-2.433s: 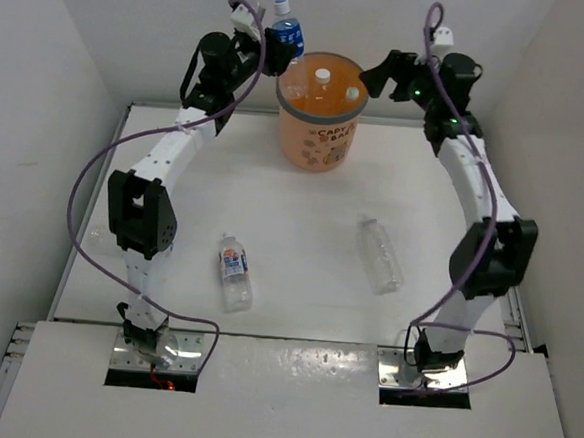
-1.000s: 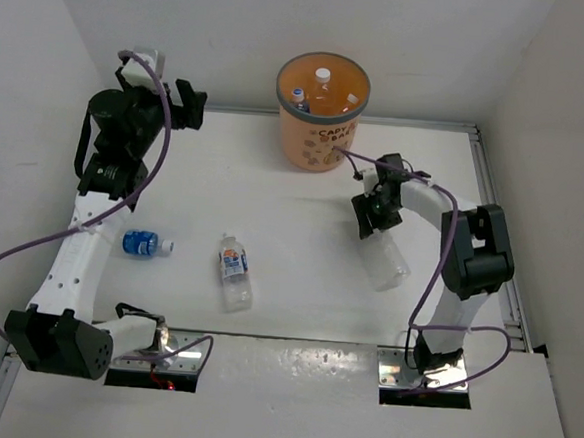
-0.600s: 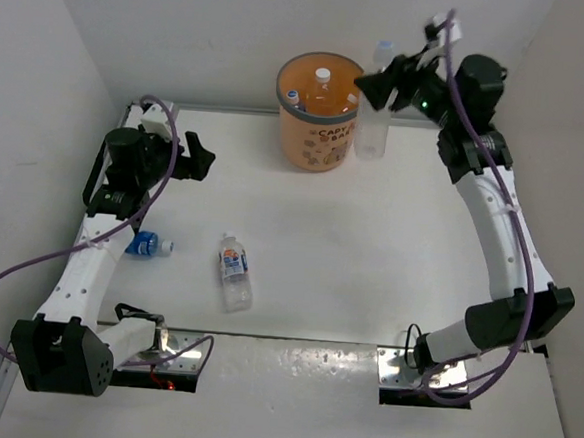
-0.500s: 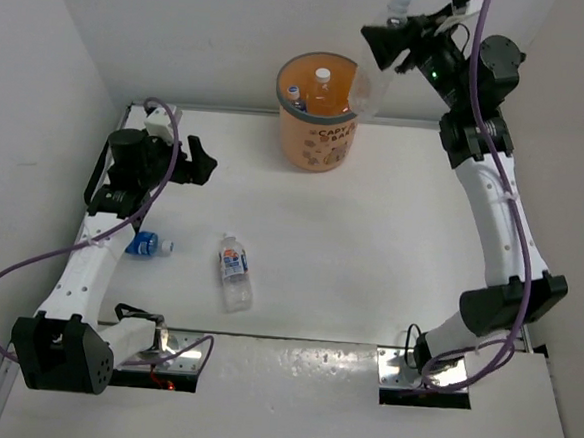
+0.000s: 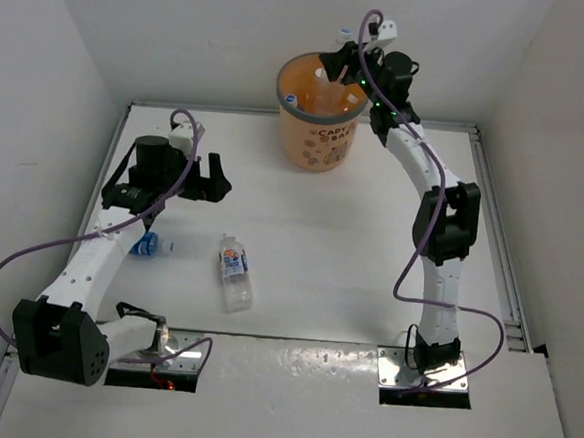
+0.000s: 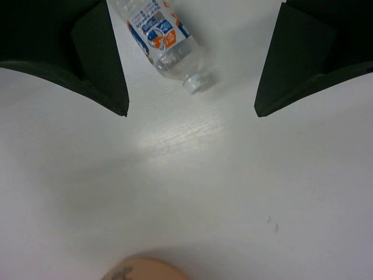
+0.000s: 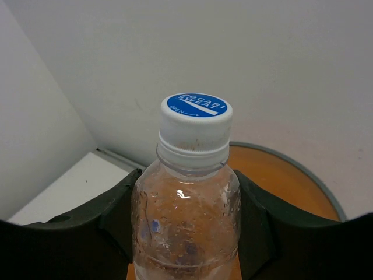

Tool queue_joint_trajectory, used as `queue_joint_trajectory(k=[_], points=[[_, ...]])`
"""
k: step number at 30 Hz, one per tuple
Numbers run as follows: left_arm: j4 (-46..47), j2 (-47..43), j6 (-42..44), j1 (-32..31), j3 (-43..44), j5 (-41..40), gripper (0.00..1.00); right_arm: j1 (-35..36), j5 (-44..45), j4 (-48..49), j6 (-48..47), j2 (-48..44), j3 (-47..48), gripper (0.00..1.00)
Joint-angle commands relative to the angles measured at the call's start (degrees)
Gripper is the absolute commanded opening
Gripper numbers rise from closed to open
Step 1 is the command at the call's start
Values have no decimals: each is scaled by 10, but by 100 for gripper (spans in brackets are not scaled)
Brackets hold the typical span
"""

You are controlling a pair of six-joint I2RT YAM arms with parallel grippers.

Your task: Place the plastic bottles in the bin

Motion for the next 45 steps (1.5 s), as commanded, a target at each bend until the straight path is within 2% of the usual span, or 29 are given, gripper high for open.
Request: queue_joint_trajectory(k=[1,4,8,11,12,15,18,24,32,37,38,40,41,45], points=[[-63,9,-9,-24,17,-14,98,21,14,93,-40,-4,50,0],[-82,9,-9,-48,-12,-27,100,29,11,90,-63,4,34,0],[-87,22,-28,-58,-34,-33,100,39,18,108,-105,-5,-34,1],[-102,52,-47,-66,-34,-33,100,43,25,106,-122,-26,-79,51],[-102,70,-53,-74,-34,-42,100,45,28,103,-131,-35,-88,81],[-108,90,-98,-90,-34,-88,100,46,51,91,-153,-65,-122,92],[-127,117,-113,-104,-21,-88,100,39,57,79,-161,-100,-146,99],[-152,166,-124,-124,-20,-82,100,14,42,9,-147,-192,-173,99],[-179,262,-130,-149,-2,-76,100,-35,-1,-65,-144,-392,-337,99],[-185,323,-125,-149,27,-59,98,-78,-14,-118,-117,-457,-416,99],[-185,328,-125,-149,32,-52,94,-80,-22,-129,-110,-475,-439,99],[-190,334,-110,-143,56,-33,76,-90,-28,-137,-108,-508,-457,99],[-196,334,-105,-137,68,-24,58,-92,-34,-146,-109,-512,-478,99],[-202,326,-99,-131,170,8,28,-103,-46,-169,-103,-541,-501,98]])
